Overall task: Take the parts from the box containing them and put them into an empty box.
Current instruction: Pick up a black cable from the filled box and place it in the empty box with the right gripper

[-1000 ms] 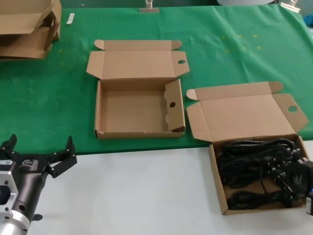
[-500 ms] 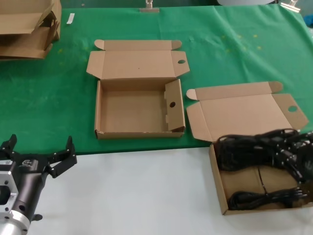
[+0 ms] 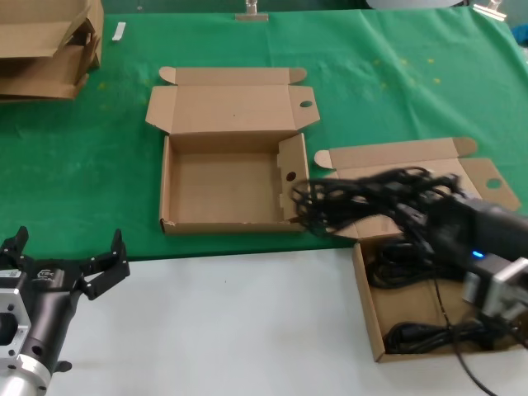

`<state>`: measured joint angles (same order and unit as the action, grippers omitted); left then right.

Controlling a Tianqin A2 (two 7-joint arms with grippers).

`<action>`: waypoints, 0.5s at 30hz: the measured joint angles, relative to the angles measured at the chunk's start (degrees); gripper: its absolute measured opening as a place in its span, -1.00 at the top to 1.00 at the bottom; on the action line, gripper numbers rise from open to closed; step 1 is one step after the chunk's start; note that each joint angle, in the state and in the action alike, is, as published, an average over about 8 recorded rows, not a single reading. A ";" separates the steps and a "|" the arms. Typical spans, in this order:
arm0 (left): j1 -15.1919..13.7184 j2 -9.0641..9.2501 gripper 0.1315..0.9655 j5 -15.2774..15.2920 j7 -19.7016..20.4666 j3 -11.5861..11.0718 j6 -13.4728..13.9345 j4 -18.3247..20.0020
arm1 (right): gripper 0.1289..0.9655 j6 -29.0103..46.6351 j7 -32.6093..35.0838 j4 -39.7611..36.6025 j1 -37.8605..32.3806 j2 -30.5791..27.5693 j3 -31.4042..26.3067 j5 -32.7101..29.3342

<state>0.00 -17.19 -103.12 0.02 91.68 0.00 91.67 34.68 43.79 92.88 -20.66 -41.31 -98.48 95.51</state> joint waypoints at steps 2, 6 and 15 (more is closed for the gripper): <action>0.00 0.00 -1.00 0.00 0.00 0.00 0.00 0.00 | 0.92 -0.16 -0.13 -1.26 -2.57 2.28 -2.16 -1.17; 0.00 0.00 -1.00 0.00 0.00 0.00 0.00 0.00 | 0.92 -0.29 0.19 -5.17 -8.00 7.35 -6.32 -3.22; 0.00 0.00 -1.00 0.00 0.00 0.00 0.00 0.00 | 0.92 0.84 6.84 -21.06 -18.76 18.97 -11.61 -3.59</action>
<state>0.00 -17.19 -103.12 0.02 91.68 0.00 91.67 35.52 50.63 71.82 -39.41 -22.34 -110.08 91.92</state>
